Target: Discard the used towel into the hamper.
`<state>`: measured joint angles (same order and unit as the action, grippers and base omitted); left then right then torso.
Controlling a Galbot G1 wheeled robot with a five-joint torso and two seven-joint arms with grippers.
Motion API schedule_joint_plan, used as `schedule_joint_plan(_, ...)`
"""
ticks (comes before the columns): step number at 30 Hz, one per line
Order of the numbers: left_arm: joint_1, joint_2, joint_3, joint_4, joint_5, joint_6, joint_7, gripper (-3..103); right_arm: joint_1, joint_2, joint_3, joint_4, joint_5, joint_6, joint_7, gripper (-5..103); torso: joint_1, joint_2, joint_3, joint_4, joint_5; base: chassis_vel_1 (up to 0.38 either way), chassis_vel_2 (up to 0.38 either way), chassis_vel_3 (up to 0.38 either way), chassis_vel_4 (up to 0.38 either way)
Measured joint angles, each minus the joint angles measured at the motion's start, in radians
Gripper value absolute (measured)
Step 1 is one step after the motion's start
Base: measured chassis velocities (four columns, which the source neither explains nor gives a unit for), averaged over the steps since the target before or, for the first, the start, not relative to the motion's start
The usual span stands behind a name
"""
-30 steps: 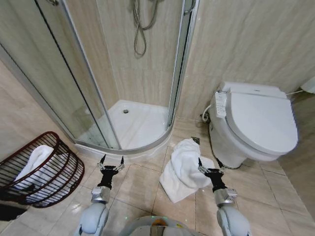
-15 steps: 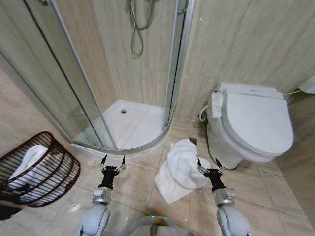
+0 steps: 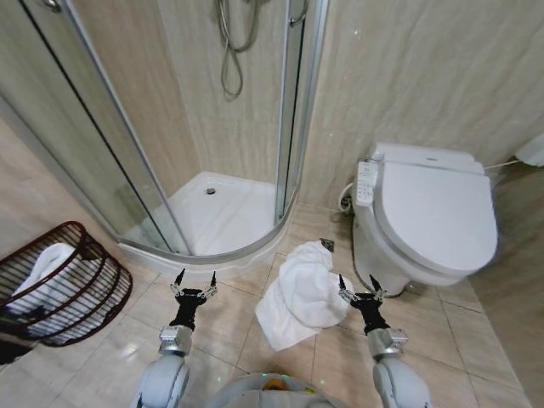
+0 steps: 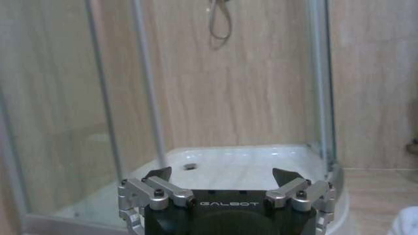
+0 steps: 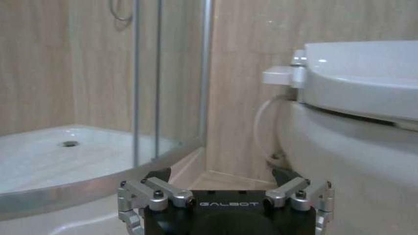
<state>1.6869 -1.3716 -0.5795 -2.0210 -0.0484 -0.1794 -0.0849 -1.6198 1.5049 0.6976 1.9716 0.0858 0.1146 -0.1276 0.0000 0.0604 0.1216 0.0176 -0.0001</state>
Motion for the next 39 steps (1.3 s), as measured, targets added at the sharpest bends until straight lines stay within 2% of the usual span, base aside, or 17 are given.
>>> schedule_joint_plan(3, -0.001, 0.000, -0.001, 0.000, 0.001, -0.004, 0.000, 100, 0.000, 0.002, -0.001, 0.000, 0.001, 0.001, -0.003, 100, 0.000, 0.000, 0.000, 0.0002, 0.0000, 0.102, 0.103, 0.066, 0.049)
schedule_joint_plan(8, -0.008, 0.000, -0.002, 0.009, 0.006, -0.046, -0.002, 100, 0.002, 0.006, -0.005, -0.016, 0.006, -0.005, -0.004, 100, 0.000, 0.000, 0.000, 0.0005, 0.0000, 0.065, 0.088, 0.090, 0.065)
schedule_joint_plan(10, -0.011, 0.001, -0.001, 0.009, 0.004, -0.051, -0.002, 100, 0.008, 0.005, -0.012, -0.056, 0.058, -0.049, 0.003, 100, 0.000, 0.000, 0.000, 0.0002, 0.0001, 0.026, 0.041, 0.056, 0.062)
schedule_joint_plan(11, -0.011, 0.001, -0.001, 0.009, 0.004, -0.051, -0.002, 100, 0.008, 0.005, -0.012, -0.056, 0.058, -0.049, 0.003, 100, 0.000, 0.000, 0.000, 0.0002, 0.0001, 0.010, 0.041, 0.039, 0.054)
schedule_joint_plan(13, -0.014, 0.001, 0.002, 0.008, 0.001, -0.053, -0.002, 100, 0.036, -0.003, -0.011, -0.128, 0.114, -0.120, 0.006, 100, 0.000, 0.000, 0.000, -0.0002, 0.0001, -0.001, -0.006, 0.019, 0.027)
schedule_joint_plan(18, -0.020, 0.003, 0.003, -0.006, -0.001, -0.047, -0.002, 100, 0.125, -0.024, 0.006, -0.306, 0.100, -0.178, -0.015, 100, 0.000, 0.000, 0.000, 0.0001, 0.0001, 0.000, 0.000, 0.000, 0.000)
schedule_joint_plan(24, -0.022, 0.002, 0.003, -0.014, 0.004, -0.041, -0.001, 100, 0.211, -0.029, -0.002, -0.423, 0.087, -0.253, -0.068, 100, 0.000, 0.000, 0.000, 0.0001, 0.0003, 0.000, 0.000, 0.000, 0.000)
schedule_joint_plan(35, -0.019, 0.000, -0.005, -0.020, 0.013, -0.039, 0.000, 100, 0.384, -0.068, 0.002, -0.637, 0.063, -0.257, -0.111, 100, 0.000, 0.000, 0.000, 0.0003, 0.0003, 0.000, 0.000, 0.000, 0.000)
schedule_joint_plan(36, -0.020, -0.002, -0.005, -0.020, 0.016, -0.038, 0.000, 100, 0.390, -0.071, 0.002, -0.643, 0.062, -0.253, -0.118, 102, 0.000, 0.000, 0.000, 0.0003, 0.0002, 0.000, 0.000, 0.000, 0.000)
schedule_joint_plan(38, -0.020, -0.005, -0.005, -0.020, 0.023, -0.037, 0.000, 100, 0.389, -0.074, 0.000, -0.643, 0.063, -0.244, -0.130, 96, 0.000, 0.000, 0.000, 0.0001, 0.0001, 0.000, 0.000, 0.000, 0.000)
schedule_joint_plan(39, -0.020, -0.005, -0.005, -0.020, 0.023, -0.037, 0.000, 100, 0.389, -0.074, 0.000, -0.643, 0.063, -0.244, -0.130, 96, 0.000, 0.000, 0.000, 0.0001, 0.0001, 0.000, 0.000, 0.000, 0.000)
